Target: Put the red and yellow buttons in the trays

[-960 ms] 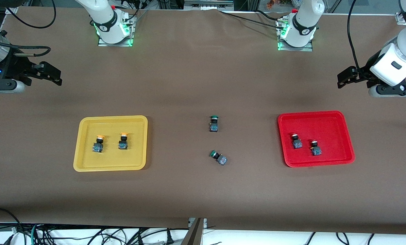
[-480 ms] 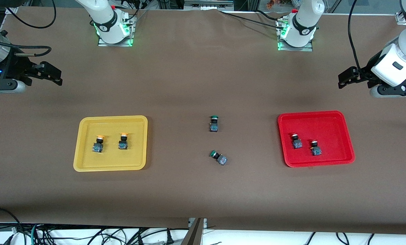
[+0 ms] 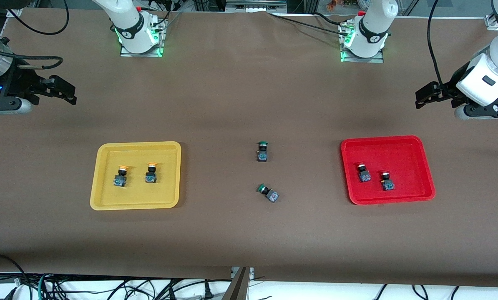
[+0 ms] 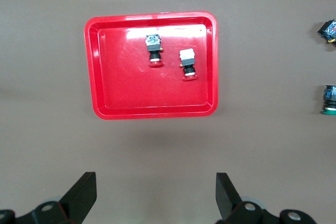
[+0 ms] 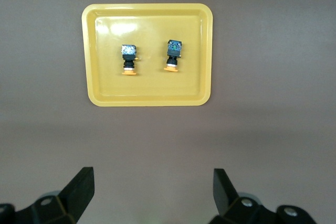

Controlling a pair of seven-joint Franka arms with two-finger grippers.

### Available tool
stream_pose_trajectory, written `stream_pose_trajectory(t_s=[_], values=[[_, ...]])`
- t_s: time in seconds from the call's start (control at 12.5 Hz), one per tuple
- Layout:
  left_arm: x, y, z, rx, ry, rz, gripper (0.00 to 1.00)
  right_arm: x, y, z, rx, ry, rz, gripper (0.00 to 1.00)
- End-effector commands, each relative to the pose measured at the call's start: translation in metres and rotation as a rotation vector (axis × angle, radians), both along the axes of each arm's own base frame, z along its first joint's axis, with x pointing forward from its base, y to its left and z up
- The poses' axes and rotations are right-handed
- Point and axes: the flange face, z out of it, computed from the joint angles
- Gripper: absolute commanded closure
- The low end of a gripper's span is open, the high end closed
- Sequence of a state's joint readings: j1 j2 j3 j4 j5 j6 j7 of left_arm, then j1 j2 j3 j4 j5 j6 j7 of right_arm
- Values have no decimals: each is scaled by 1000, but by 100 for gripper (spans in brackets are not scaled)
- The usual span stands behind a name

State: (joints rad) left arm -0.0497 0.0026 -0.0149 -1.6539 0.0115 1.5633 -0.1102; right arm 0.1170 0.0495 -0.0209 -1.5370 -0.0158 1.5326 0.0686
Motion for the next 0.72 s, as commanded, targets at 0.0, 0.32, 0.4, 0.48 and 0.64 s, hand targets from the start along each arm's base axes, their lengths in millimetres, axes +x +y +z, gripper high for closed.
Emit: stream_pose_trajectory(t_s=[0.0,0.32,0.4,0.48,0.64], values=[[3,4,5,-18,5,6,0,3,-1,0,-3,-4,-6,0],[3,5,5,-18,5,6,0,5,-3,2,-5,-8,-9,0],[3,6,5,-18,5,8,0,5,-1,2,-4,-8,-6,0],[3,6,5,-18,2,8,0,5,-1,1,-3,-7,-6,0],[3,6,5,-19,3,5,0,5,-1,2,-1,-8,-6,0]])
